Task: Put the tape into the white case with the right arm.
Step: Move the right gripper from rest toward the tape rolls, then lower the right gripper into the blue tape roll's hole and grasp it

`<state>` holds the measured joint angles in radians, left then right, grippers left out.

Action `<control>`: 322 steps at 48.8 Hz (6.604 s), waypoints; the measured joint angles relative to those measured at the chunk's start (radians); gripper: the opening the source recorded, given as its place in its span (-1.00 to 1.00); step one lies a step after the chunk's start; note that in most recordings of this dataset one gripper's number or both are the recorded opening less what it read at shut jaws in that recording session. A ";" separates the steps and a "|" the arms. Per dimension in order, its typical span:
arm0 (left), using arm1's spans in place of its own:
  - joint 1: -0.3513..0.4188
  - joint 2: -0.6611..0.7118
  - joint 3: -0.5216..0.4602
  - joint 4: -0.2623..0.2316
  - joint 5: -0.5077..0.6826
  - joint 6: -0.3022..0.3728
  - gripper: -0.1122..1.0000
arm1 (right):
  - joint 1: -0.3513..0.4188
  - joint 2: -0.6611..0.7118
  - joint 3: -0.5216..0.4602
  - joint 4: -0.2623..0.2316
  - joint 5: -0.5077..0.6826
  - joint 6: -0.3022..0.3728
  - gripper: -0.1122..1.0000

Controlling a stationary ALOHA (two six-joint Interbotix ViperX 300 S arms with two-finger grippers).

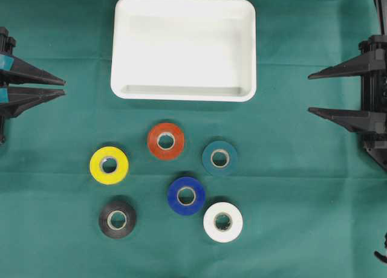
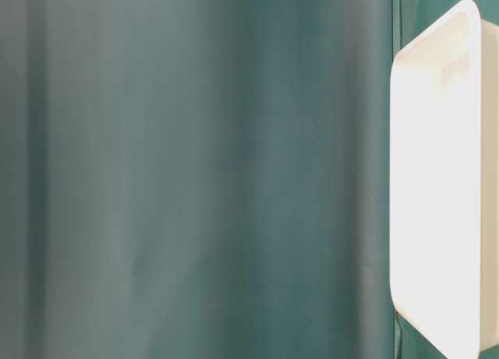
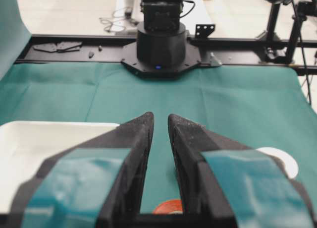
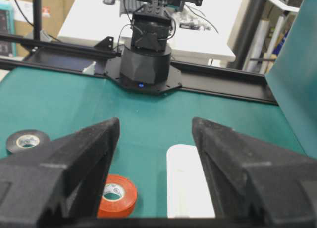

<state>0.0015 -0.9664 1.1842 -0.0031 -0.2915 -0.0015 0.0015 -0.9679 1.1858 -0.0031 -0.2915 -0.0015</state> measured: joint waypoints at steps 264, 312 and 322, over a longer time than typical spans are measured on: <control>-0.021 -0.413 0.342 -0.018 0.298 -0.015 -0.79 | 0.215 1.250 -0.719 -0.124 0.397 0.040 0.40; -0.021 -0.413 0.348 -0.018 0.296 -0.017 -0.79 | 0.232 1.282 -0.782 -0.124 0.523 0.038 -0.78; -0.021 -0.413 0.348 -0.018 0.296 -0.015 -0.79 | 0.233 1.282 -0.790 -0.124 0.525 0.037 -0.78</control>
<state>-0.0199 -1.3790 1.5324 -0.0215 0.0046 -0.0169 0.2347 0.3145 0.3958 -0.1273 0.2332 0.0353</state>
